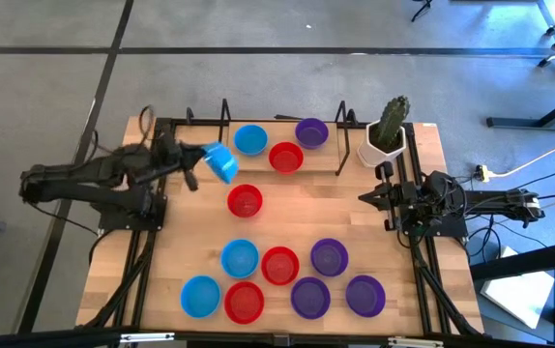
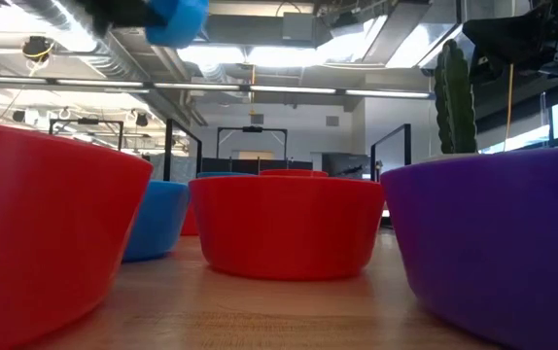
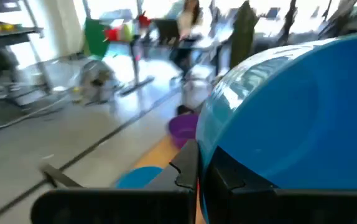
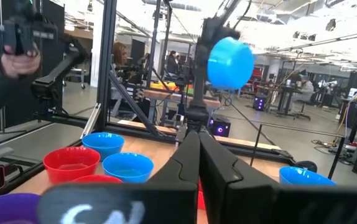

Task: Pick & Place Mini bowls
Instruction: Stack the blue bowl on the blue bowl on the shelf

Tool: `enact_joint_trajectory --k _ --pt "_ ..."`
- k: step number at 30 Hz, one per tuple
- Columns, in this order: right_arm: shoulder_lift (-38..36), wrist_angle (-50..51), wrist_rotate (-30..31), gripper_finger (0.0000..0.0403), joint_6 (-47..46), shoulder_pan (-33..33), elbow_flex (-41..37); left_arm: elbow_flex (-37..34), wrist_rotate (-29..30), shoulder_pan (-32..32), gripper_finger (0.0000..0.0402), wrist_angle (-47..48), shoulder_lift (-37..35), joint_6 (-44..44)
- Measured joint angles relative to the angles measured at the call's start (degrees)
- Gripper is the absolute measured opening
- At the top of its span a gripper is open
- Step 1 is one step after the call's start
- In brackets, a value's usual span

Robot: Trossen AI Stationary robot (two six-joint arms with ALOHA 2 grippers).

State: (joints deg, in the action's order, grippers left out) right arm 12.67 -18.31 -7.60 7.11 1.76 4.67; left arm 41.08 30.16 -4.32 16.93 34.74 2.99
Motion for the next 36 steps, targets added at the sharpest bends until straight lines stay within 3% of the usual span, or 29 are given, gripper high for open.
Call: enact_joint_trajectory --k 4,10,15,21,28,36 --pt "0.0 0.0 0.0 0.0004 -0.5 0.0 0.0 16.4 0.3 -5.9 0.0003 12.2 14.9 -2.4" --pt "0.0 0.5 0.0 0.0004 -0.7 0.0 0.0 37.6 -10.3 -17.5 0.0003 29.0 34.1 -4.5" --pt "0.0 0.6 0.0 0.0004 -0.7 0.0 0.0 49.2 -18.5 -26.0 0.0003 37.7 46.4 -8.0" --pt "0.0 0.6 0.0 0.0004 -0.6 0.0 0.0 55.1 -27.5 -34.6 0.0003 46.0 58.2 -9.3" --pt "0.0 0.6 0.0 0.0004 -0.4 0.0 0.0 55.5 -28.3 -39.1 0.0003 46.1 66.3 -9.3" --pt "0.0 0.6 0.0 0.0004 -0.4 0.0 0.0 55.5 -28.5 -39.2 0.0003 45.7 71.0 -9.8"
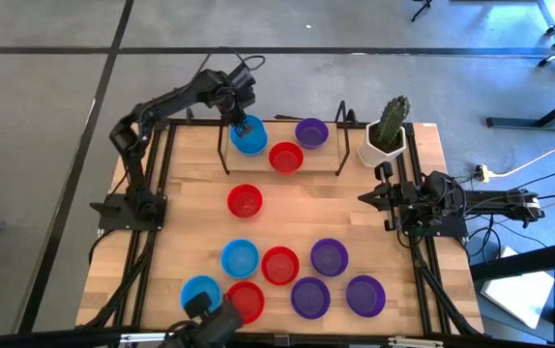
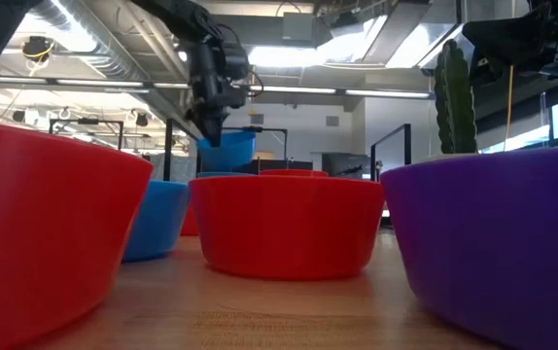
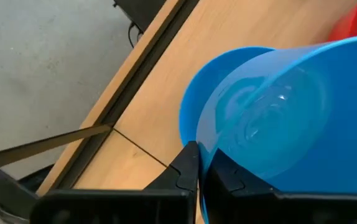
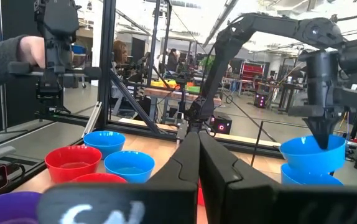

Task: Pick & Place Mini bowls
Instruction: Stack the blue bowl on the blue bowl on the shelf

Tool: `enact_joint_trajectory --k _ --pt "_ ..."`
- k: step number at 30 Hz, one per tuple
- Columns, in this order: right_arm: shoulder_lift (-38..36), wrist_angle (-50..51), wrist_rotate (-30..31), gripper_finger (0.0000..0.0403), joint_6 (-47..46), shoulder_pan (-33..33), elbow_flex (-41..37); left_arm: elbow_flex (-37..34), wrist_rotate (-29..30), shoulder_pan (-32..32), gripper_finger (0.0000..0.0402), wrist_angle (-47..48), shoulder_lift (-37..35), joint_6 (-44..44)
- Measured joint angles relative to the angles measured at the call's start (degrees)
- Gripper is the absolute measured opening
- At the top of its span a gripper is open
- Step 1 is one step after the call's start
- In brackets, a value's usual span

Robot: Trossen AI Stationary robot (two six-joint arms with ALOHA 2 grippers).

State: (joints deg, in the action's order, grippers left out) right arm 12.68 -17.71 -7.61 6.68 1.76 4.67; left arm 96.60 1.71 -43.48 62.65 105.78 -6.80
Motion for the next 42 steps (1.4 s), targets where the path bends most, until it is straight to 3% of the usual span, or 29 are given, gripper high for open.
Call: enact_joint_trajectory --k 33,42 --pt "0.0 0.0 0.0 0.0008 0.0 0.0 0.0 -3.4 0.3 1.5 0.0004 -4.4 1.0 -1.0" --pt "0.0 0.0 0.0 0.0017 0.0 0.0 0.0 -3.4 0.3 1.5 0.0048 -4.7 1.0 -1.0"
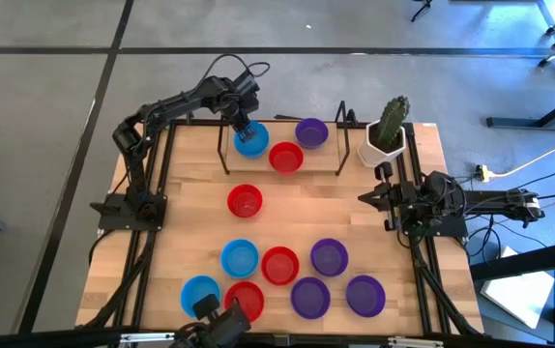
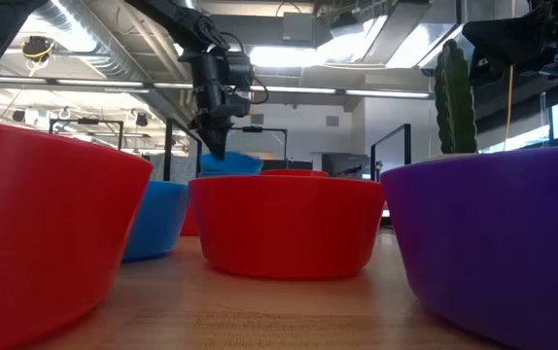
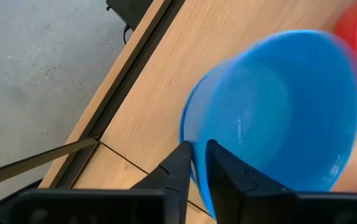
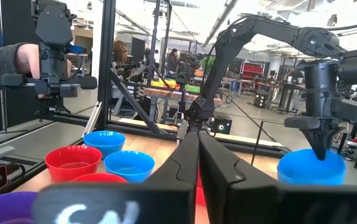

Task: Pick & Place Mini bowls
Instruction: Stack the blue bowl on the blue bowl on the shelf

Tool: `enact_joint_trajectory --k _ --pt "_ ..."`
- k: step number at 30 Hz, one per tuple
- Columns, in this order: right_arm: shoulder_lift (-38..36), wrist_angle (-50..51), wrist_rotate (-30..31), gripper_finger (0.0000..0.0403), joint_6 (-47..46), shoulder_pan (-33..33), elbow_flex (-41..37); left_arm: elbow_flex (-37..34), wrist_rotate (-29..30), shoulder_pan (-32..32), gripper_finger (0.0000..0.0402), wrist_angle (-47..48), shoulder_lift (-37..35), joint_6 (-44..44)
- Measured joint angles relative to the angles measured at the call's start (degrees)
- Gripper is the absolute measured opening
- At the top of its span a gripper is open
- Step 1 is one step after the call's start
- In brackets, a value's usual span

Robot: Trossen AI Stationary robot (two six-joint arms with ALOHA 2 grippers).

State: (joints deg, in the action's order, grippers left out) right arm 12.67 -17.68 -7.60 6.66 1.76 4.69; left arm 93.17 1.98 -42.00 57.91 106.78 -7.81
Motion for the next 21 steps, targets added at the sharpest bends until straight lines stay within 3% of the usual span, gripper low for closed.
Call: enact_joint_trajectory --k 12,21 --pt "0.0 0.0 0.0 0.0006 0.0 0.0 0.0 0.0 3.7 0.0 0.0123 -2.5 0.0 -3.2" --pt "0.0 0.0 0.0 0.002 0.0 0.0 0.0 0.6 0.7 1.6 0.0137 -4.4 -4.1 -7.0"
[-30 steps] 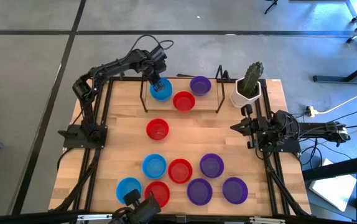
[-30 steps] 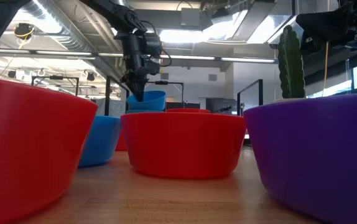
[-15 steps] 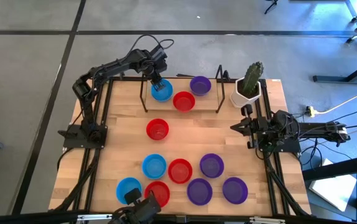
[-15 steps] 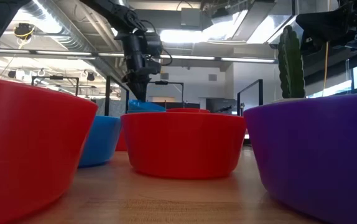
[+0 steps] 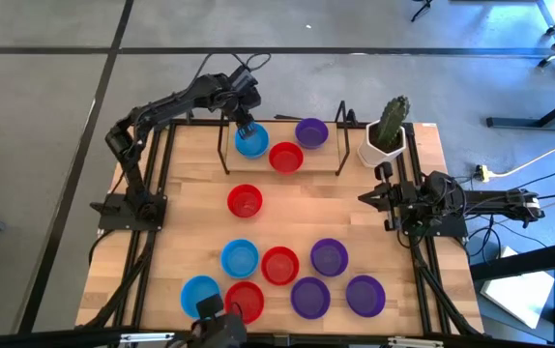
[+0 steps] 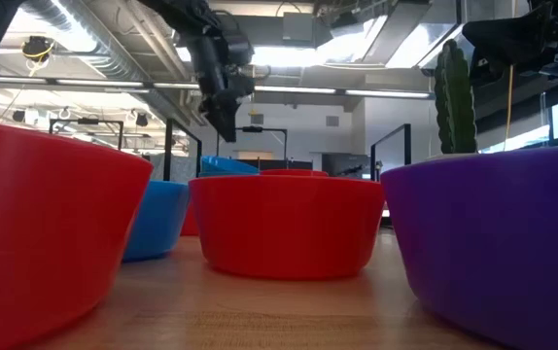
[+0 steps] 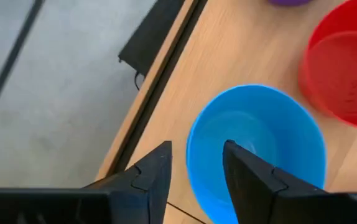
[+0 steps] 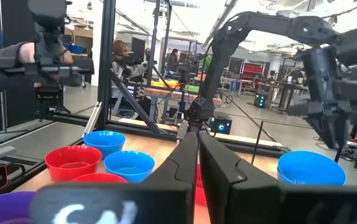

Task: Pick & Place Mini bowls
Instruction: Stack the blue bowl on the blue bowl on the shelf

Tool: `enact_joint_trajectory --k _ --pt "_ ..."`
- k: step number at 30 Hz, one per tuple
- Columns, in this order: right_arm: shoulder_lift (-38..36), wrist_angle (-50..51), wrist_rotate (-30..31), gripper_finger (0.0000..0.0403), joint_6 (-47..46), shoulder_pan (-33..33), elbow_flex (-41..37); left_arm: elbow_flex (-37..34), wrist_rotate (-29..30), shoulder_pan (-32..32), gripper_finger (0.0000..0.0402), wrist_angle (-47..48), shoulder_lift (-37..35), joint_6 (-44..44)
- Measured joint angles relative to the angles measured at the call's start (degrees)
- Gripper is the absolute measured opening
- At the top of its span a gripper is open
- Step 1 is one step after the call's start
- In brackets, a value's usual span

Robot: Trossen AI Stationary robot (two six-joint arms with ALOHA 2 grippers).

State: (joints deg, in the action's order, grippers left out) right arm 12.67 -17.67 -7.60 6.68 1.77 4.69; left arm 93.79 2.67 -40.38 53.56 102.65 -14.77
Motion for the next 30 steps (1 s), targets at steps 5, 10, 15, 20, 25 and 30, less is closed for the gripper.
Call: enact_joint_trajectory --k 5,10,15,20,25,30 --pt "0.0 0.0 0.0 0.0021 0.0 0.0 0.0 -1.2 11.7 3.0 0.0101 -0.8 -0.6 1.7" --pt "0.0 0.0 0.0 0.0021 -0.2 0.0 0.0 -7.6 14.3 6.2 0.0015 -7.1 -0.6 -1.5" --pt "0.0 0.0 0.0 0.0021 -0.2 0.0 0.0 -10.1 15.6 5.5 0.0004 -12.2 -0.6 -1.5" --pt "0.0 0.0 0.0 0.0021 -0.1 0.0 0.0 -10.2 13.6 3.6 0.0003 -12.0 -0.6 0.2" --pt "0.0 0.0 0.0 0.0021 -0.1 0.0 0.0 -11.2 13.0 2.8 0.0002 -12.5 -0.6 1.4" --pt "0.0 0.0 0.0 0.0021 -0.2 0.0 0.0 -14.0 12.7 2.9 0.0001 -15.1 -0.6 1.1"
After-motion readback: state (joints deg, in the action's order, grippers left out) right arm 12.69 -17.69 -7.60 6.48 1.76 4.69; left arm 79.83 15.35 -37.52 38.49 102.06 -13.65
